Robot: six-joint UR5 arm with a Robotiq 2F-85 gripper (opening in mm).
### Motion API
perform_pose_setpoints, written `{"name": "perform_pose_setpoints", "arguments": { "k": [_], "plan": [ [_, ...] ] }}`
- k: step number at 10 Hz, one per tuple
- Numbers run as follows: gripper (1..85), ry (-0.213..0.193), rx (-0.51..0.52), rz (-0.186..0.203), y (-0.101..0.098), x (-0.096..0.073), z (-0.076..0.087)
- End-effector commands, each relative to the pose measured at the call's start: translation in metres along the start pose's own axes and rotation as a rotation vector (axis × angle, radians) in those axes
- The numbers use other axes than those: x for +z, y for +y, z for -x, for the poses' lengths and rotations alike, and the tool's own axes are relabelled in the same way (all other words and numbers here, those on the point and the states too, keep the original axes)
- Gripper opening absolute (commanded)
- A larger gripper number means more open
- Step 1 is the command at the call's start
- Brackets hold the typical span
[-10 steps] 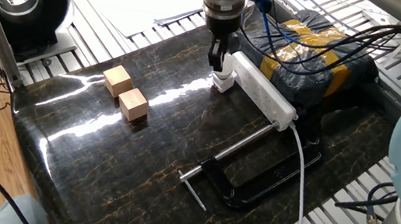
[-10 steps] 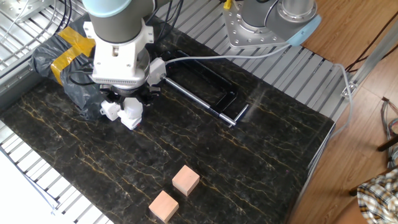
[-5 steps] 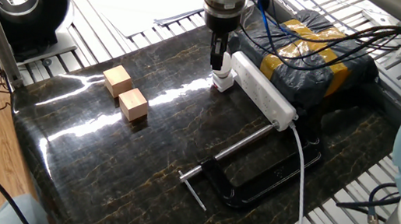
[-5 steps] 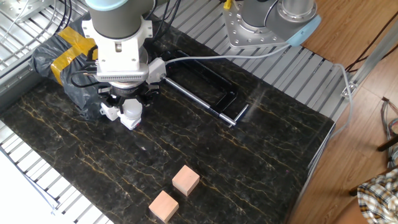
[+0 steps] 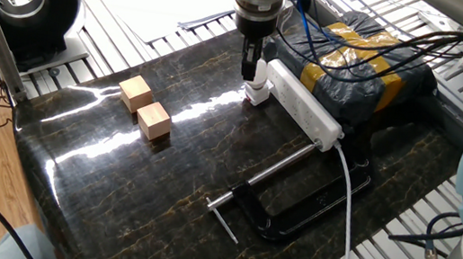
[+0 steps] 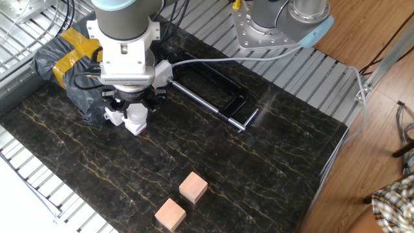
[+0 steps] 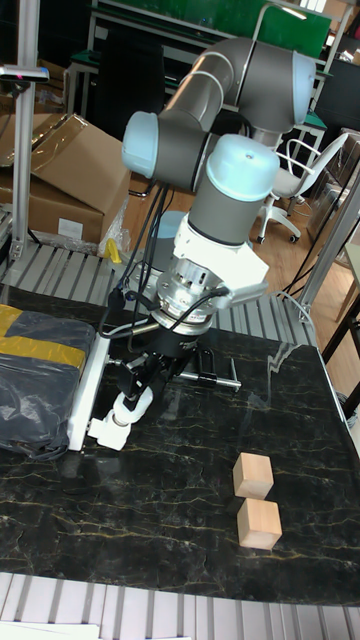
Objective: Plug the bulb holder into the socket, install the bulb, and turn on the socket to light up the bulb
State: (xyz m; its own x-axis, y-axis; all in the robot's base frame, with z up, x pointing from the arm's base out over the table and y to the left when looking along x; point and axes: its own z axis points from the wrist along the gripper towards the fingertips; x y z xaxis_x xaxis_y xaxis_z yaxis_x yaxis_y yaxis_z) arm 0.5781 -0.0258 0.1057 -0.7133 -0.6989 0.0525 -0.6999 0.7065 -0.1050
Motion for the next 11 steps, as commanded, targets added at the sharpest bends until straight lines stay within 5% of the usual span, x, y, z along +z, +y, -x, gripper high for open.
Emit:
{"name": "perform_pose_setpoints", "arguments": {
  "k": [1, 5, 8, 11],
  "plan": [
    [55.3, -0.002, 0.028, 0.004, 0.001, -0.001, 0.0],
    [57.3, -0.01, -0.128, -0.04, -0.006, -0.01, 0.005],
    [64.3, -0.023, -0.362, 0.024, 0.019, -0.021, 0.004],
    [65.3, -0.019, -0.642, -0.018, 0.019, -0.02, 0.004]
  ]
}}
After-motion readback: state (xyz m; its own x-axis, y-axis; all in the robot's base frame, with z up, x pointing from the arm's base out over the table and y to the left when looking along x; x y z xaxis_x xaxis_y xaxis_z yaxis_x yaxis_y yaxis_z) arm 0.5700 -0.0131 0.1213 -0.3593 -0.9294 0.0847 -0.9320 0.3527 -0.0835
